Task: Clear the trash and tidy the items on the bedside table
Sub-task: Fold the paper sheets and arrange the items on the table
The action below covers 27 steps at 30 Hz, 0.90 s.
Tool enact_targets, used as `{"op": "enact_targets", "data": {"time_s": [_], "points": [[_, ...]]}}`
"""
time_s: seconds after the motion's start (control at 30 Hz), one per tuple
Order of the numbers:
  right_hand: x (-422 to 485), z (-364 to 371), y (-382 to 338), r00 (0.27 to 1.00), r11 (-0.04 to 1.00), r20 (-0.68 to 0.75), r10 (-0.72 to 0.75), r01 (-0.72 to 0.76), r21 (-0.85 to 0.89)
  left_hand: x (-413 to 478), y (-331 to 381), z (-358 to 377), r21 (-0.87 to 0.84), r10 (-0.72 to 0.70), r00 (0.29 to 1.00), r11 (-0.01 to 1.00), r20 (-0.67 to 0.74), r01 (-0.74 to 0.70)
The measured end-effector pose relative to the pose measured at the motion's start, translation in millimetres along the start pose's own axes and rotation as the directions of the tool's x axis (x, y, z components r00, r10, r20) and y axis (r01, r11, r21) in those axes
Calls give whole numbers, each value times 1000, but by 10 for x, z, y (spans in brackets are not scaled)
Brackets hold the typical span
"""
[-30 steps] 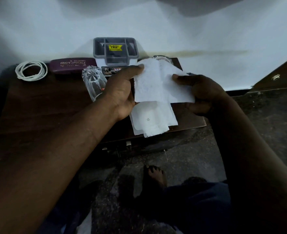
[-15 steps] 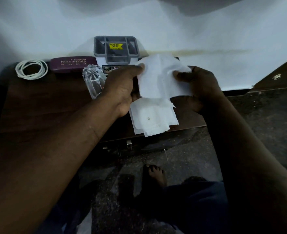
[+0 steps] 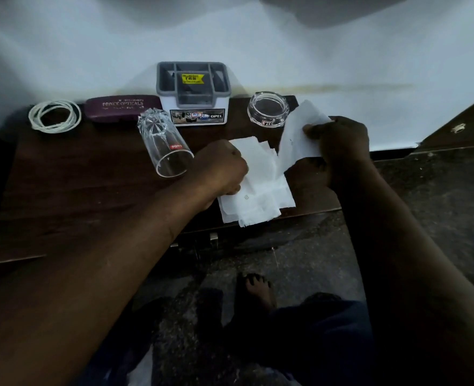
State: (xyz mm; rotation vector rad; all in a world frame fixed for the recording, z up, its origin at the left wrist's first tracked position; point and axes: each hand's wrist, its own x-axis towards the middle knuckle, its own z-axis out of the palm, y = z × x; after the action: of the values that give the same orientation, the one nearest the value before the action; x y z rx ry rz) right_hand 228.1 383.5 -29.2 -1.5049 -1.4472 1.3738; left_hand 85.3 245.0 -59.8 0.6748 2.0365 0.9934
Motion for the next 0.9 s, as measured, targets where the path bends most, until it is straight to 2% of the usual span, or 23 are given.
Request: {"op": "enact_targets", "data": {"time_s": [0.07,0.13,0.23,0.37,0.47,0.63,0.7,0.8,0.9], "points": [[10,-23,-16,999,1000,-41,-5,6,4,-3,-43,28,214,116,993,970,9,-115],[10,-36,-27,998,1000,-56,-17,18,14,-22,-103,87,446,274,961,856,40,-262],[1,-29,-25,997,998,-42,-61,60,-9,-48,-174,231,558,400,910,733,110,-389],[-16,-21,-16,995,994,-10,-98,97,-46,-63,-186,439,730,457,878,552,139,-403],[-14,-36,-8,994,989,5,-108,108,-97,-55,-171,514,786,491,865,494,101,-372],[-4,-79,8,993,985,45,-107,112,-131,-66,-151,541,794,574,816,466,65,-391],[-9,-98,0,993,987,52,-103,109,-117,-76,-134,530,778,601,799,485,35,-399],[-2,-131,4,993,990,49,-106,110,-85,-39,-101,475,701,606,793,588,-54,-402],[-7,-165,-36,989,990,61,-137,139,-34,18,-2,362,476,522,823,795,-223,-376]]}}
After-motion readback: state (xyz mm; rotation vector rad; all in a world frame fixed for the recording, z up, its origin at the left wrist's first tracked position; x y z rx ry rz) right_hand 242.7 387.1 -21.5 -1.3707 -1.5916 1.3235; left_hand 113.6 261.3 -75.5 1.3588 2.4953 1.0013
